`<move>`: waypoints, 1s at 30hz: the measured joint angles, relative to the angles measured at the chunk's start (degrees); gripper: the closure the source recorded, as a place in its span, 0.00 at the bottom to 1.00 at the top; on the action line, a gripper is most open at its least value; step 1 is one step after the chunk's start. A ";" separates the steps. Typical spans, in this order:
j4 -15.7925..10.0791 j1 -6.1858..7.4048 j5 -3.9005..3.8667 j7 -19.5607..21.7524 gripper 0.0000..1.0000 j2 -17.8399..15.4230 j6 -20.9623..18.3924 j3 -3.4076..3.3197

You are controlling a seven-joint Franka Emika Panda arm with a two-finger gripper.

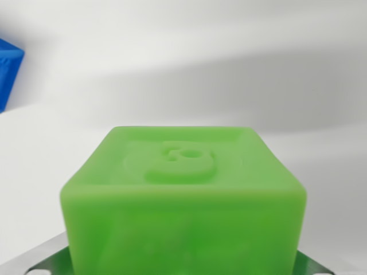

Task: Stack cube

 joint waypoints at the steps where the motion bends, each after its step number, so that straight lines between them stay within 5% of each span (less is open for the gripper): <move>1: 0.24 0.21 0.00 0.63 1.00 0.12 -0.12 0.00; 30: 7.50 5.25 0.00 16.54 1.00 4.14 -3.30 0.00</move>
